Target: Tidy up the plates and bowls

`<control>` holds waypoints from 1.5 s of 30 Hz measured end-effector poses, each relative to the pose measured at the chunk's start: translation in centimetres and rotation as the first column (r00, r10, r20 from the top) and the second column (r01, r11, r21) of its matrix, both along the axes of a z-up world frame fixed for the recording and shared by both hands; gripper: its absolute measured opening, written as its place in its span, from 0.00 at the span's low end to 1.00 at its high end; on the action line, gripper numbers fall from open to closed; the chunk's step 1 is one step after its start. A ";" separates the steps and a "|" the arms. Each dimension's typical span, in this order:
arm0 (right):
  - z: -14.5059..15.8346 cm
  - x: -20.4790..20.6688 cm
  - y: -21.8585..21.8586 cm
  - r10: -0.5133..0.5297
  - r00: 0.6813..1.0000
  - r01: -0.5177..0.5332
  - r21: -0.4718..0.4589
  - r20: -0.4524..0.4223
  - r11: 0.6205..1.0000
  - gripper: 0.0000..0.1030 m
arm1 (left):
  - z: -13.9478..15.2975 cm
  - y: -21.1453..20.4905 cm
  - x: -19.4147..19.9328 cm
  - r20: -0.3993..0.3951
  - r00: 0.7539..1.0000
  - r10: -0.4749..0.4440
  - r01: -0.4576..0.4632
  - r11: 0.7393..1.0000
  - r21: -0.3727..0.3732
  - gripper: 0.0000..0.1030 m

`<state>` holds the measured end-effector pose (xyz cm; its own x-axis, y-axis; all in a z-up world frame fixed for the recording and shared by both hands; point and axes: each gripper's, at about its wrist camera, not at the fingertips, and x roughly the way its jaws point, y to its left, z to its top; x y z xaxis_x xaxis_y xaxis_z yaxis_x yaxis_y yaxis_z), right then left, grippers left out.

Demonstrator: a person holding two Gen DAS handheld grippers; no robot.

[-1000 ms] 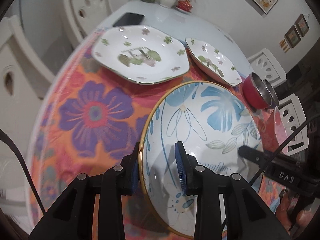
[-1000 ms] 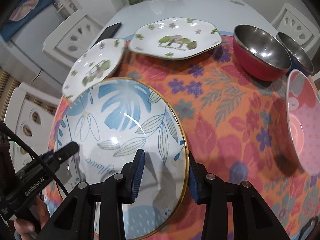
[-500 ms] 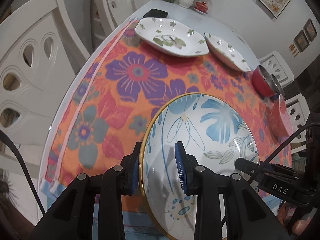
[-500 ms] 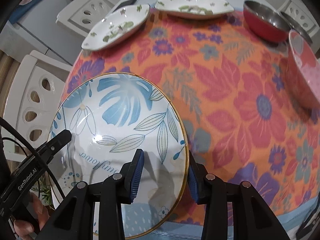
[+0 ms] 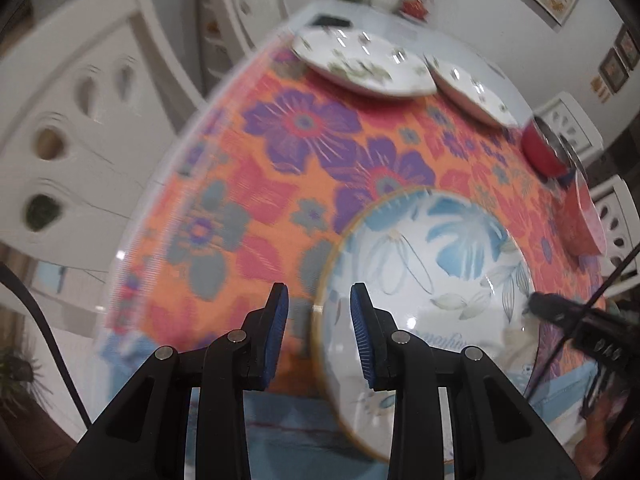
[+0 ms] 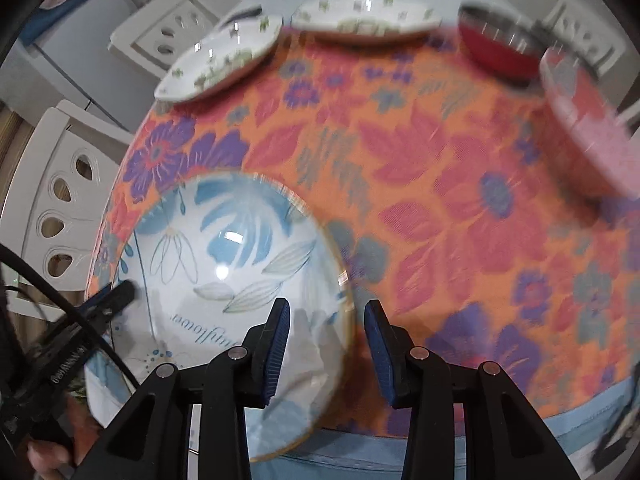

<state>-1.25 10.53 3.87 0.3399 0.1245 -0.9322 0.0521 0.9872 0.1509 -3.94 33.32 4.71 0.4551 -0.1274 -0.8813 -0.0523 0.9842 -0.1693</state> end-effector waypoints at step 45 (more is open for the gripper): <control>3.1 21.4 2.5 -0.165 0.980 0.147 0.150 0.114 0.978 0.42 | 2.3 4.1 24.6 0.090 0.985 -0.147 0.157 0.981 -0.114 0.38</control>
